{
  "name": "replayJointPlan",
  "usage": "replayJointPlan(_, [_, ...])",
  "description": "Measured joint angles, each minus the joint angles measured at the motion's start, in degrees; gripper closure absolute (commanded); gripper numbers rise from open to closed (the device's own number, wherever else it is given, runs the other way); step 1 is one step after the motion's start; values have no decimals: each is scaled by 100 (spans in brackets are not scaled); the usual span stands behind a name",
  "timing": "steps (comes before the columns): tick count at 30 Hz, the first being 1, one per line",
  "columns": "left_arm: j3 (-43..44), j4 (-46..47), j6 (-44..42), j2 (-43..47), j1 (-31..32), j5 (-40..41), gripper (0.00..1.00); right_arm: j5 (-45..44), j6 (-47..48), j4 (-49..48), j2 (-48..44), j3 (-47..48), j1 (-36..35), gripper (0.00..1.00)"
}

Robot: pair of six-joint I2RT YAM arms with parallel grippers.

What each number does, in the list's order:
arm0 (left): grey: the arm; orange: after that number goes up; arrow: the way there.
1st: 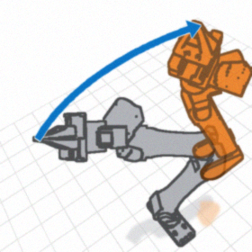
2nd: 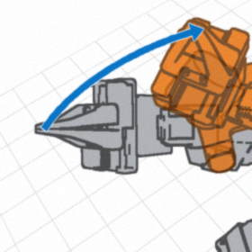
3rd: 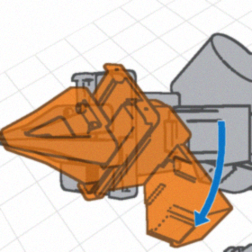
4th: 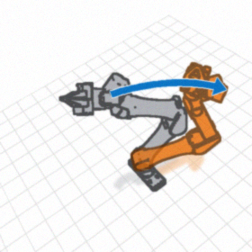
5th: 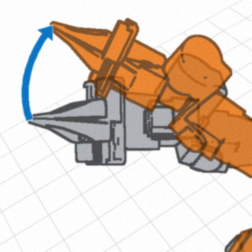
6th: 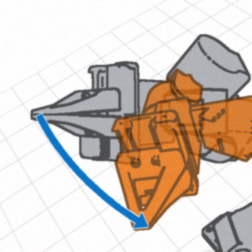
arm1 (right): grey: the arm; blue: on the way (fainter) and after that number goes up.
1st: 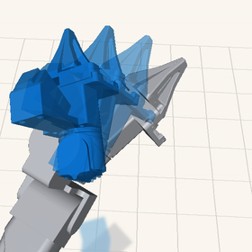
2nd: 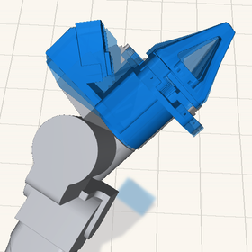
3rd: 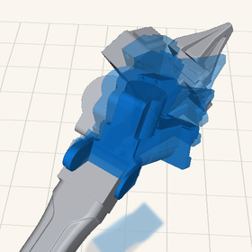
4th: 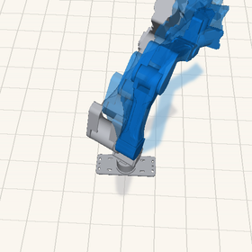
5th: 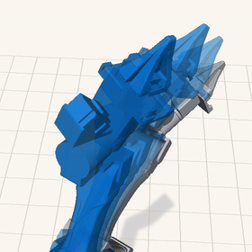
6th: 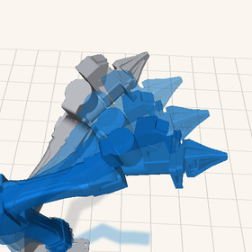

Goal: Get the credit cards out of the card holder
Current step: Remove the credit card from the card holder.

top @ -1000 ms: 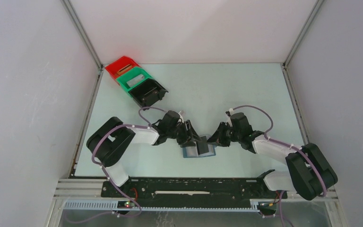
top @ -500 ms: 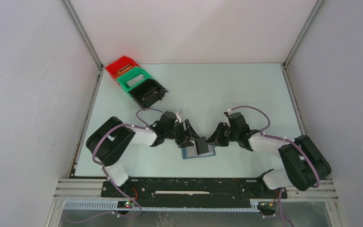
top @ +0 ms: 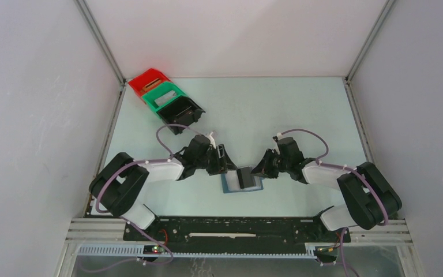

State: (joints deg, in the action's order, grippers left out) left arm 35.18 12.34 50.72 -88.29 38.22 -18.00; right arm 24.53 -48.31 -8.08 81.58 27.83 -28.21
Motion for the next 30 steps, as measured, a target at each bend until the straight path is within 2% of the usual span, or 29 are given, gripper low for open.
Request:
replayJointPlan(4, [-238, 466, -2, -168, -50, -260, 42, 9, -68, -144, 83, -2, -2, 86])
replayJointPlan(10, [-588, 1209, 186, -212, -74, -459, 37, 11, -151, -337, 105, -79, -2, 86])
replayJointPlan(20, [-684, 1346, 330, -28, -28, -713, 42, 7, -328, -656, 105, -260, 26, 86])
replayJointPlan(30, [-723, 1867, 691, -439, 306, -949, 42, 28, -439, -807, 98, -352, 74, 86])
